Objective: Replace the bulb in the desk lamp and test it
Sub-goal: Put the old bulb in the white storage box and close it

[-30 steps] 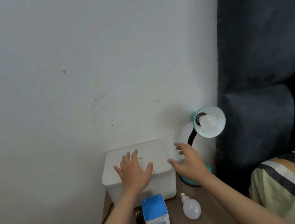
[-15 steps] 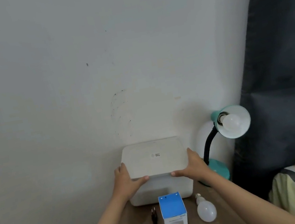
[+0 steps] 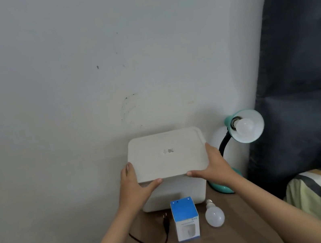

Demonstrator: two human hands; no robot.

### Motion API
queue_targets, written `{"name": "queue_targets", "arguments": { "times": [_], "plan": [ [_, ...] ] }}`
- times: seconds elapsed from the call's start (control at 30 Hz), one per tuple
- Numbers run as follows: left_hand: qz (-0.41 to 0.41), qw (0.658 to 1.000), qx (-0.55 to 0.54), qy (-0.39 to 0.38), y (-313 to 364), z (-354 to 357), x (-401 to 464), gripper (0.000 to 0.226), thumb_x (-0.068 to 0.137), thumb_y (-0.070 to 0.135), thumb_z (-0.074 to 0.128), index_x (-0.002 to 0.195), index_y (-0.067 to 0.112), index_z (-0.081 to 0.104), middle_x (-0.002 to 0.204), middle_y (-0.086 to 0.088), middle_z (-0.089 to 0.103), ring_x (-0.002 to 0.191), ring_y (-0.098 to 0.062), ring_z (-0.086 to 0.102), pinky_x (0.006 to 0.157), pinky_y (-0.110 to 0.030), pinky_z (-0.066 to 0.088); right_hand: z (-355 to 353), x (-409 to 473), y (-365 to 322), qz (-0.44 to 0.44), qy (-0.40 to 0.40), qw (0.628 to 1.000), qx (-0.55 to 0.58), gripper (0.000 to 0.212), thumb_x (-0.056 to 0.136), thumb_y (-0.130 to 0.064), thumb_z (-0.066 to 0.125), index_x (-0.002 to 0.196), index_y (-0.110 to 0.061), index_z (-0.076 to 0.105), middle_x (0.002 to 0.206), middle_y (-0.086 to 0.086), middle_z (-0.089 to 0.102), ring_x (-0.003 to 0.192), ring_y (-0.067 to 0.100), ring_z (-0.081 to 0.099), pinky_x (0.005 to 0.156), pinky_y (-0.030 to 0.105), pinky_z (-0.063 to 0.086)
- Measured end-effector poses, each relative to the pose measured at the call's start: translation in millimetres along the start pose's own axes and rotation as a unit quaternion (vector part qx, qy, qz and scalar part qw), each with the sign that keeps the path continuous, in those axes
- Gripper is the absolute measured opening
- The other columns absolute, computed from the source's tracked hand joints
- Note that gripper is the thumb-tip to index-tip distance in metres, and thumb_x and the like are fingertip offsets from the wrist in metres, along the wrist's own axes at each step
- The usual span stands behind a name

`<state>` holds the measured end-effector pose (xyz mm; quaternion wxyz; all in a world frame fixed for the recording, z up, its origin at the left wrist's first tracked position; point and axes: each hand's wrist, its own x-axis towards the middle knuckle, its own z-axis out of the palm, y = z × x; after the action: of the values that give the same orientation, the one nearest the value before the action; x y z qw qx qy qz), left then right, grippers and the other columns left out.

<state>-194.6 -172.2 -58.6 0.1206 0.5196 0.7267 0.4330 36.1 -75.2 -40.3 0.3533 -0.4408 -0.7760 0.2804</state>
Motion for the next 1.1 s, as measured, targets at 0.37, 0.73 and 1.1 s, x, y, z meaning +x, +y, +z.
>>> {"name": "queue_targets", "arguments": {
  "times": [0.37,0.73,1.1],
  "plan": [
    [-0.017,0.999,0.008,-0.027,4,11,-170,0.108,0.065,0.055,0.074,0.146,0.010,0.019,0.154,-0.002,0.019,0.140,-0.017,0.023,0.113,-0.032,0.024,-15,-162,26,0.033,0.041,0.995,-0.085,0.079,0.064,-0.065,0.066,0.127,-0.029,0.037,0.125,-0.003,0.047,0.113,0.011,0.045,0.094,0.031,0.044],
    [-0.061,0.975,0.163,-0.135,-34,37,-278,0.113,0.056,0.081,0.058,0.140,0.011,0.030,0.141,-0.003,0.038,0.128,-0.023,0.036,0.102,-0.037,0.041,21,-291,65,0.179,-0.004,0.979,-0.096,0.082,0.074,-0.044,0.072,0.138,-0.009,0.034,0.133,0.012,0.047,0.126,0.026,0.040,0.096,0.028,0.033],
    [-0.041,0.953,0.253,-0.164,-48,53,-285,0.096,0.065,0.076,0.057,0.133,0.012,0.034,0.130,-0.005,0.044,0.119,-0.023,0.037,0.094,-0.032,0.040,44,-298,82,0.222,-0.043,0.962,-0.151,0.077,0.077,-0.047,0.066,0.135,-0.008,0.034,0.140,0.015,0.036,0.126,0.034,0.031,0.105,0.040,0.030]
  ]
}}
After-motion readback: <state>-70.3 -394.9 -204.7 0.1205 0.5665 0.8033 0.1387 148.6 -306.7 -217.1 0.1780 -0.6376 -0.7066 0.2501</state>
